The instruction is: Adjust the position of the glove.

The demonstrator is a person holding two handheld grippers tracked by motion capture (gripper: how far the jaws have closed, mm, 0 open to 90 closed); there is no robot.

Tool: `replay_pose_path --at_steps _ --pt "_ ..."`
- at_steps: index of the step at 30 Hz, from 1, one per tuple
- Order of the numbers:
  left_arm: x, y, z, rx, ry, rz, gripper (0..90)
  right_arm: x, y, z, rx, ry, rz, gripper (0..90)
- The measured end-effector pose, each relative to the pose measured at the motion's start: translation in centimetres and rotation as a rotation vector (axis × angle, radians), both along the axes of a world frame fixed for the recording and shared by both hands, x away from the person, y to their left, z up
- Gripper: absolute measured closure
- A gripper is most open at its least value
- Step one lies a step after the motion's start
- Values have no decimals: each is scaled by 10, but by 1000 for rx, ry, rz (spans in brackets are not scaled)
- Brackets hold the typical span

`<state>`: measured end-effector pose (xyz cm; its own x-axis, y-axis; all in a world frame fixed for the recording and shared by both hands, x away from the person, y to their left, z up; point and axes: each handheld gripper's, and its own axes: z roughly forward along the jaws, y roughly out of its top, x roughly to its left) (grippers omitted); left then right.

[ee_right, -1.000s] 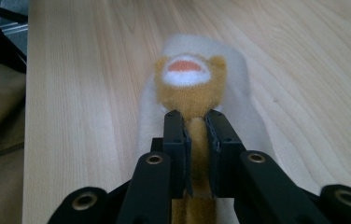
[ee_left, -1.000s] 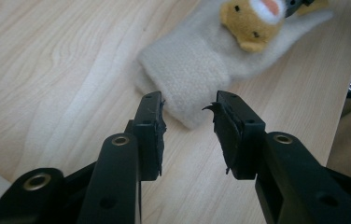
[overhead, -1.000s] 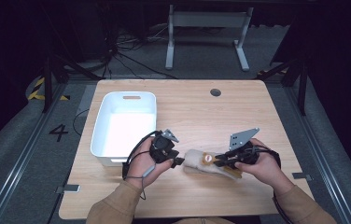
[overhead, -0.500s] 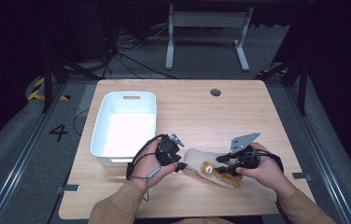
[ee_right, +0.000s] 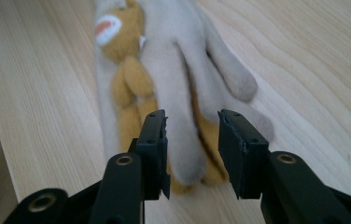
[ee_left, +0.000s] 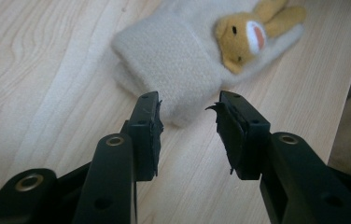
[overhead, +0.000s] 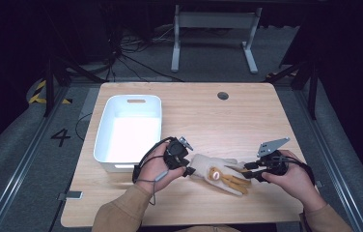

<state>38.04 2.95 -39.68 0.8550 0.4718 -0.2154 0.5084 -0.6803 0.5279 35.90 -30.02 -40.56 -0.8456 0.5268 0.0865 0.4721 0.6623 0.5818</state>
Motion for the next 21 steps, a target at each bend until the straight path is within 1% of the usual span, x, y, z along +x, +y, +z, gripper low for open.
replay_pose_path --at_steps 1,3,4,5,6,7,8,9,10,15,17,18,19,20,21 --pt "0 0 0 0 0 0 600 0 0 0 0 0 0 624" --pt "1 -2 -3 17 22 0 597 -2 -4 -2 -44 27 -2 609" --pt "2 -2 -4 23 26 -4 597 -2 -5 -3 -60 34 -5 609" --pt "2 -2 -6 27 38 -5 595 -2 -6 -4 -72 46 -3 609" --pt "3 -2 -7 36 44 -6 594 -2 -6 -5 -88 67 -1 610" --pt "3 -2 -8 36 48 -2 592 -2 -7 -7 -106 83 4 611" --pt "4 -2 -10 40 51 -4 592 -2 -7 -8 -113 92 7 612" --pt "4 -2 -10 40 51 -4 592 -2 -7 -8 -113 92 7 612" --pt "4 -2 -12 43 57 -4 592 -2 -5 -11 -131 112 18 617" --pt "3 -2 -15 42 61 -4 593 0 -2 -13 -142 121 29 618" --pt "4 -3 -17 42 60 -5 593 1 1 -16 -152 125 35 650" --pt "4 -3 -17 43 60 -5 596 1 2 -17 -155 124 37 688" --pt "4 -3 -17 43 60 -5 600 1 2 -17 -155 124 37 688" --pt "4 -3 -18 48 55 -4 612 2 3 -17 -179 114 57 786" --pt "5 -4 -19 41 49 -2 630 2 3 -17 -183 112 60 815"
